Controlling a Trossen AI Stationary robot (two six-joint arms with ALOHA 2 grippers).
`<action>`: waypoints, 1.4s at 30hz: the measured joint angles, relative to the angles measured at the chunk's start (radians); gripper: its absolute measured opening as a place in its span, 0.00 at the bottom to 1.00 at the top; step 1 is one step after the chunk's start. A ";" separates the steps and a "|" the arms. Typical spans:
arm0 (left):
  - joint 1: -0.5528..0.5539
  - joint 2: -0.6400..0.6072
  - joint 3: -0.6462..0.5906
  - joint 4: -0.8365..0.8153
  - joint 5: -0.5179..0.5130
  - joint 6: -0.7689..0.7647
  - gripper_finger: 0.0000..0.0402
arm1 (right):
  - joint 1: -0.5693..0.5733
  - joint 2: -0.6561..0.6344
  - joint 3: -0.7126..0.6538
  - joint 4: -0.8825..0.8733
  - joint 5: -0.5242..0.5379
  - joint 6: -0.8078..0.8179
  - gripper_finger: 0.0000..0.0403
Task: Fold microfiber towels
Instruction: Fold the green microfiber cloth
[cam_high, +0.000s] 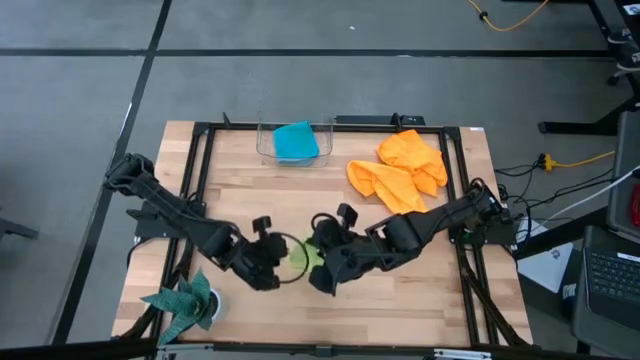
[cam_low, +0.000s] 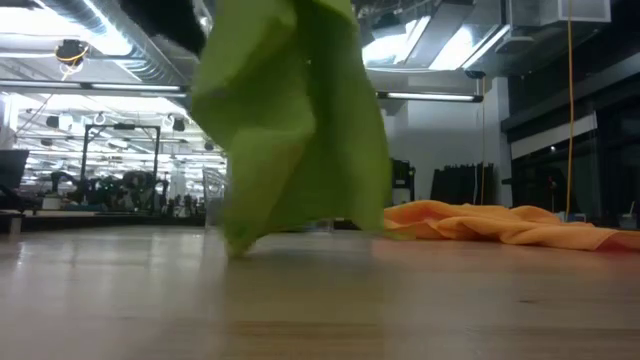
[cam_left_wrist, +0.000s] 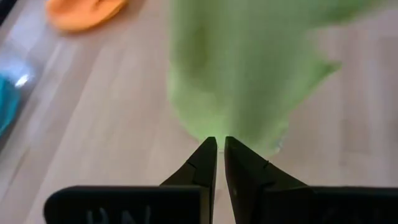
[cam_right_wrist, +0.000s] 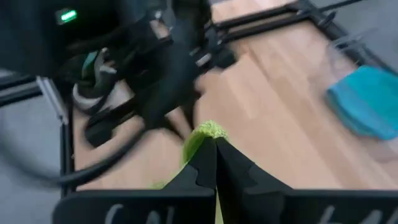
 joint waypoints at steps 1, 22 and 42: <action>-0.010 0.000 0.000 0.027 0.002 0.027 0.06 | -0.004 0.000 0.005 0.001 0.007 -0.001 0.00; -0.083 0.036 0.118 0.101 -0.068 0.127 0.01 | -0.051 0.000 0.010 0.224 -0.013 -0.118 0.00; -0.029 0.030 0.118 -0.124 -0.021 0.016 0.40 | -0.050 -0.004 0.010 0.257 -0.042 -0.122 0.00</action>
